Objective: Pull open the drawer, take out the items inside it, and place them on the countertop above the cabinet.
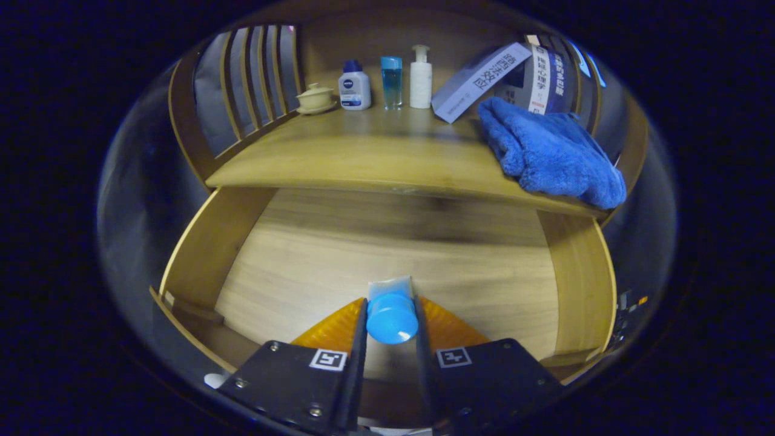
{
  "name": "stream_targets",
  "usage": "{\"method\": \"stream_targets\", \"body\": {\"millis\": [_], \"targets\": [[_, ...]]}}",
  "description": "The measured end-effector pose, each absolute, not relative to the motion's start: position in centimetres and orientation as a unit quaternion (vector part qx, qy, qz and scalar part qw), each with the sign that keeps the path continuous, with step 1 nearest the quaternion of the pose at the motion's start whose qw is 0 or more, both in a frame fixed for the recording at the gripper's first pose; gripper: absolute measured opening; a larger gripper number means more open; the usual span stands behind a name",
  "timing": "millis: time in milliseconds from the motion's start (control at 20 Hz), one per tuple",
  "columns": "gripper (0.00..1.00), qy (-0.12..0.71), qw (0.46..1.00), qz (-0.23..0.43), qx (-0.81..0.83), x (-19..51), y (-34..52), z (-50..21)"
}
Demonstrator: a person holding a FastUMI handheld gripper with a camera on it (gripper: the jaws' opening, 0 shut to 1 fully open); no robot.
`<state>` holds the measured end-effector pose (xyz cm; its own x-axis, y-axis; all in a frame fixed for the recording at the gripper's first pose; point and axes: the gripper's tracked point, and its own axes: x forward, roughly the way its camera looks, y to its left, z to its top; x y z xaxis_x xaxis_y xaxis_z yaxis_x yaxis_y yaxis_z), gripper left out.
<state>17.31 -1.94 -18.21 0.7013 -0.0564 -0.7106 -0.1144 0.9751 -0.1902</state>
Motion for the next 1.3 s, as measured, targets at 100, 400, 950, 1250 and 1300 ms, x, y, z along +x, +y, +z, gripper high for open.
{"method": "stream_targets", "body": {"millis": [100,400,950,1250,1300], "targets": [[0.33,0.368,0.921,0.023,-0.126,17.6,-1.8,-17.7],[0.33,0.3,0.944,0.04,-0.13,17.3,0.2,-11.8],[0.32,0.09,0.995,-0.005,-0.05,24.6,1.4,2.8],[0.32,0.094,0.993,-0.031,-0.06,29.8,0.7,-1.0],[0.33,0.102,0.992,-0.034,-0.066,30.6,0.6,-2.3]]}}
